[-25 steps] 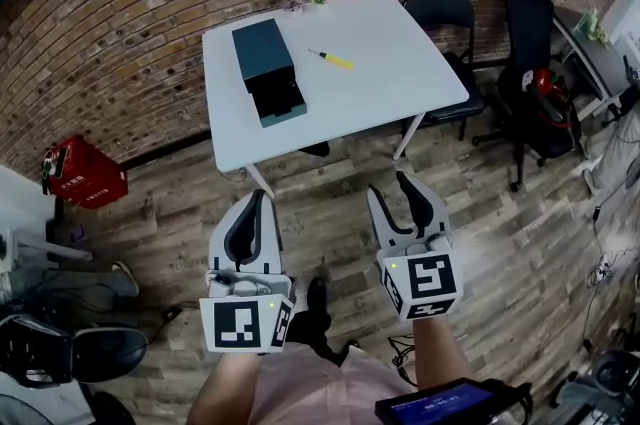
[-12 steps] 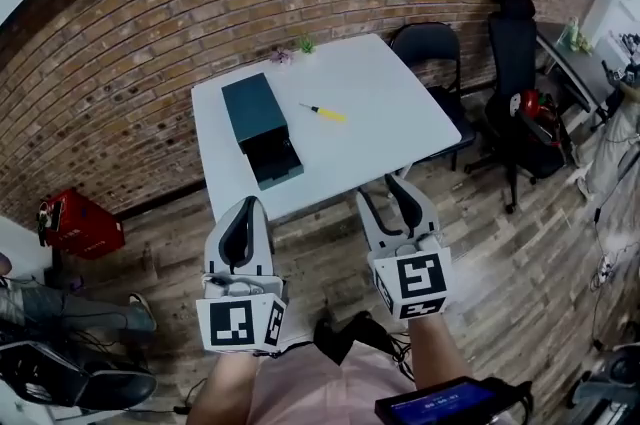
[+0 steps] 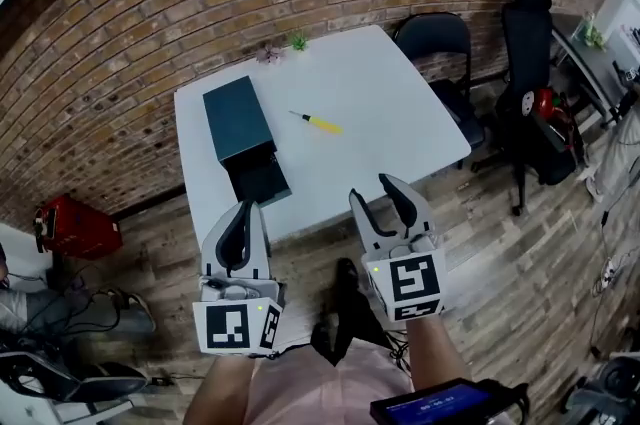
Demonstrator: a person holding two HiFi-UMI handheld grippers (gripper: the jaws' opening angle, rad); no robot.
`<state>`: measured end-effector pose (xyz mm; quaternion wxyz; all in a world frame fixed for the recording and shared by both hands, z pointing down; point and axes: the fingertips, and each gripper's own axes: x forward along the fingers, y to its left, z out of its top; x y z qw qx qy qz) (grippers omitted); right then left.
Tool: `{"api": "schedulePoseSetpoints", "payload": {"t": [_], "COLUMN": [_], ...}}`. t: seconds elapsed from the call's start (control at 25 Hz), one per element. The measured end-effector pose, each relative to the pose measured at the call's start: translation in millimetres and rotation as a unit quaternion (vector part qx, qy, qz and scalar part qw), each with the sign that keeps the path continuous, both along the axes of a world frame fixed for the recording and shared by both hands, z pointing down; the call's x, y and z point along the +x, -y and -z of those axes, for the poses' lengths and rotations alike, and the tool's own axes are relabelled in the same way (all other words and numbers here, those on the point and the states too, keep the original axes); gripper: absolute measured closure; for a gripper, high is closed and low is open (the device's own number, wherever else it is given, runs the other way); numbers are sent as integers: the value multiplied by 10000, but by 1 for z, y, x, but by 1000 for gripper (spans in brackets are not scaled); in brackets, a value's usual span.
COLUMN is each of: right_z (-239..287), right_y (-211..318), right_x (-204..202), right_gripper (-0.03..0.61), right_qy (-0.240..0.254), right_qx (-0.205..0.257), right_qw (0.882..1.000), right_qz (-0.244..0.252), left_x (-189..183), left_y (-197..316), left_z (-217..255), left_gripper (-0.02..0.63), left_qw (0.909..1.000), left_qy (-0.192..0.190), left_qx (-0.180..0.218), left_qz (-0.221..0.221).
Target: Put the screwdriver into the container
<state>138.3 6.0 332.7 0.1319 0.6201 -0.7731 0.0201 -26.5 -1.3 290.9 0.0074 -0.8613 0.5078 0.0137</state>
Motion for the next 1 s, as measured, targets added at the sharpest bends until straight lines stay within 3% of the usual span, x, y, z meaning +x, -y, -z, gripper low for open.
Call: {"api": "schedulePoseSetpoints", "payload": {"t": [0.24,0.56,1.0], "right_z": [-28,-24,-5], "right_y": [73,161,229], "right_x": [32,45,20], "right_gripper": [394,396,408], "right_qy": [106,96,21], "right_qx": [-273,-285,-152], "right_qw": [9990,9946,9841], "right_qz": [327,990,1771], "left_x": [45,61,36], "left_y": [65,137,172], "left_z": [-12,-1,27], "left_gripper": [601,601,601], "left_qw": [9998,9977,9905], "left_qy": [179,287,301], "left_qx": [-113,-77,195], "left_qz": [54,608,1331]}}
